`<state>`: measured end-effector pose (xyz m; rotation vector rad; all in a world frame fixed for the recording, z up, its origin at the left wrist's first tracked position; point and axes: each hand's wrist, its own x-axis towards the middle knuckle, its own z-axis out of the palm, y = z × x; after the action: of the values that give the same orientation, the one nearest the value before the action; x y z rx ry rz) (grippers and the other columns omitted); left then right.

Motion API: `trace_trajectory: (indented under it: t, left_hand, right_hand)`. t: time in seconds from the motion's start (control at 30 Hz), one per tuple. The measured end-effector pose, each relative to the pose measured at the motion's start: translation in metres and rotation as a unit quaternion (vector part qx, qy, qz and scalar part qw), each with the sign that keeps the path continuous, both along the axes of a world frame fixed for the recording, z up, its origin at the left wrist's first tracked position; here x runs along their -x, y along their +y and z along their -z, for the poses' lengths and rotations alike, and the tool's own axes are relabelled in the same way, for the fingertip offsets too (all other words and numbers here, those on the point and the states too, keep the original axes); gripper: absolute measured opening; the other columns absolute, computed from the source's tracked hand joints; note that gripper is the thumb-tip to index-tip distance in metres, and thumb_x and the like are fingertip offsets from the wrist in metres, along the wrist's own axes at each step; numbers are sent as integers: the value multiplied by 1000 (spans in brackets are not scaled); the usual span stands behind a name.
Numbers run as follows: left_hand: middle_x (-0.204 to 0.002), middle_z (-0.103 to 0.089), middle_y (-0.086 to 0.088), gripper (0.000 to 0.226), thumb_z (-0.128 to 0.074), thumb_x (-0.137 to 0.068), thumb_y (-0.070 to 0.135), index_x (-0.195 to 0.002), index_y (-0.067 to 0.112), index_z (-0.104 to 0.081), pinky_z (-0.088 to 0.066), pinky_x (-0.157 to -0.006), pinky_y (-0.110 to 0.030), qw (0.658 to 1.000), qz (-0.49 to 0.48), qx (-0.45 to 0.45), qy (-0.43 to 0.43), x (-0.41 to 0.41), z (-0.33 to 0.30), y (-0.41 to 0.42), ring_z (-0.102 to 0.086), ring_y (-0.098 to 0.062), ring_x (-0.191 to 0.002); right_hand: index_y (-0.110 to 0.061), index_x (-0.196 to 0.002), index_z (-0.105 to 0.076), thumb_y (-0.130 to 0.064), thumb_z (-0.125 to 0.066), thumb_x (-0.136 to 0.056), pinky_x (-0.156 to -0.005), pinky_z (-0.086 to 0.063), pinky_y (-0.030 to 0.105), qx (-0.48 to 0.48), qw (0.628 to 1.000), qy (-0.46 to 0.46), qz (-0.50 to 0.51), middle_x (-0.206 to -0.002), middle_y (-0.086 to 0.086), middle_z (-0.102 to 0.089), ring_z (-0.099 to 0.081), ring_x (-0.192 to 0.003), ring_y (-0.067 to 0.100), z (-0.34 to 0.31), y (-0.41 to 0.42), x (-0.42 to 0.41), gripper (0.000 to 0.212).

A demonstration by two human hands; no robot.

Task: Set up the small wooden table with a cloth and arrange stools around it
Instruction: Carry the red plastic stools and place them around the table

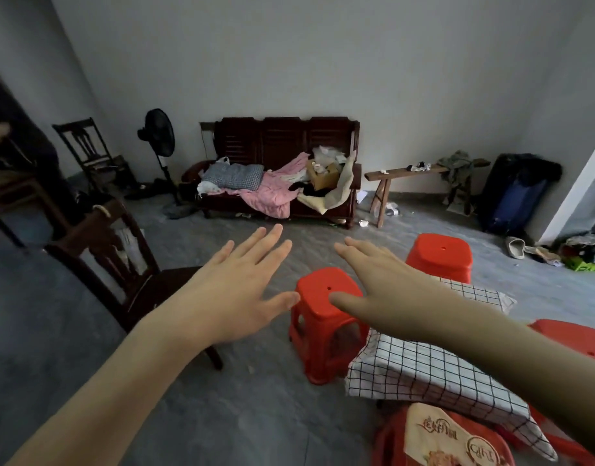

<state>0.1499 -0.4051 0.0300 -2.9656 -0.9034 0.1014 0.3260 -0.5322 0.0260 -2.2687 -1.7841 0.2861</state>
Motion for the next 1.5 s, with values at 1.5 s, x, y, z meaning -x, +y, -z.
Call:
trace_trajectory:
  t: [1.5]
  left_hand:
    - [-160,22,11,76,-36,-96,59,-156,31,2,1,-123,-41,994,16,82,63,-142,83,475,21,-7,-146]
  right_hand:
    - [-28,-149,-29,-53,-51,-91,-115,-30,43,22,992,89,83,-161,-3,-14,-18,-146,17,99,467,-168,67]
